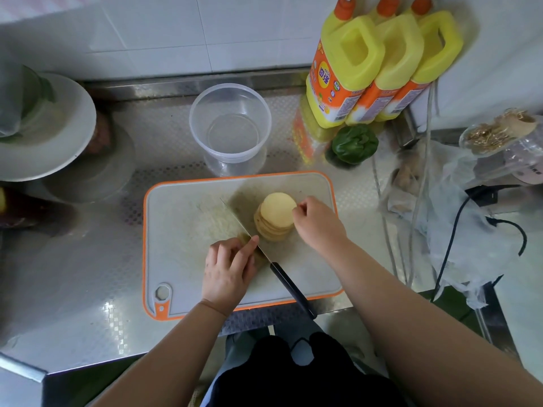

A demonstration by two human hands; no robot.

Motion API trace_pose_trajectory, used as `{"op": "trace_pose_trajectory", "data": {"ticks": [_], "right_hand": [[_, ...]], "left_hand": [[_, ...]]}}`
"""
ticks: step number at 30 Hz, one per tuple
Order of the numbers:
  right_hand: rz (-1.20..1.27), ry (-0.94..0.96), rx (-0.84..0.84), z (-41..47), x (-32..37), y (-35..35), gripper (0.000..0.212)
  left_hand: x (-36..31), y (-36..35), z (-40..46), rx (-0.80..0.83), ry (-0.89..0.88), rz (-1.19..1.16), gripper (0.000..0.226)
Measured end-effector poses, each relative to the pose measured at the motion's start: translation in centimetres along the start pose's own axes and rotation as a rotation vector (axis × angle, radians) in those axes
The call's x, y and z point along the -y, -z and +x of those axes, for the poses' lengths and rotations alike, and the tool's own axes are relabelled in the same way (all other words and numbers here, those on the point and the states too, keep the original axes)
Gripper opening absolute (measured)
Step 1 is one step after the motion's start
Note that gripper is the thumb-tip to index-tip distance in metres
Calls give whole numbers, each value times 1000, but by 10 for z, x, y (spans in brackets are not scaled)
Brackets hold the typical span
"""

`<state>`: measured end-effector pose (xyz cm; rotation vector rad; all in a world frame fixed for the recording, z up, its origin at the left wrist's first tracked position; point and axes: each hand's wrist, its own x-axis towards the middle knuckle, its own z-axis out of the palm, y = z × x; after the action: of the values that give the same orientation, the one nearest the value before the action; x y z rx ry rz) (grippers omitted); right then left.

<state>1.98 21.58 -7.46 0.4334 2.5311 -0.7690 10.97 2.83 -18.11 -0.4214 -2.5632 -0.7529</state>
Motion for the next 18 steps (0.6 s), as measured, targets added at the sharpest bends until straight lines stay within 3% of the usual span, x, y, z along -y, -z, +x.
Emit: {"op": "trace_pose_trajectory", "data": {"ticks": [3,6,11,13,15,18], "right_hand": [[-59,-58,14,8,-7,-1,25],[-112,5,-51,-11,-8,3,31],[-319,176,393,-77,-3,-15,54],[-444,241,349,-85,-5,-33,45],[-429,261,249,-86,-4,-49,30],[-348,225,176,-81,-3,-62,28]], "left_hand": [[-1,1,2,3,-7,1,28],[-1,0,2,1,0,6,28],[-5,1,0,-8,45,-22,26],[-6,2,0,-27,73,-63,20],[-8,4,0,-41,81,-91,12],[-11,6,0,-56,58,-104,9]]}}
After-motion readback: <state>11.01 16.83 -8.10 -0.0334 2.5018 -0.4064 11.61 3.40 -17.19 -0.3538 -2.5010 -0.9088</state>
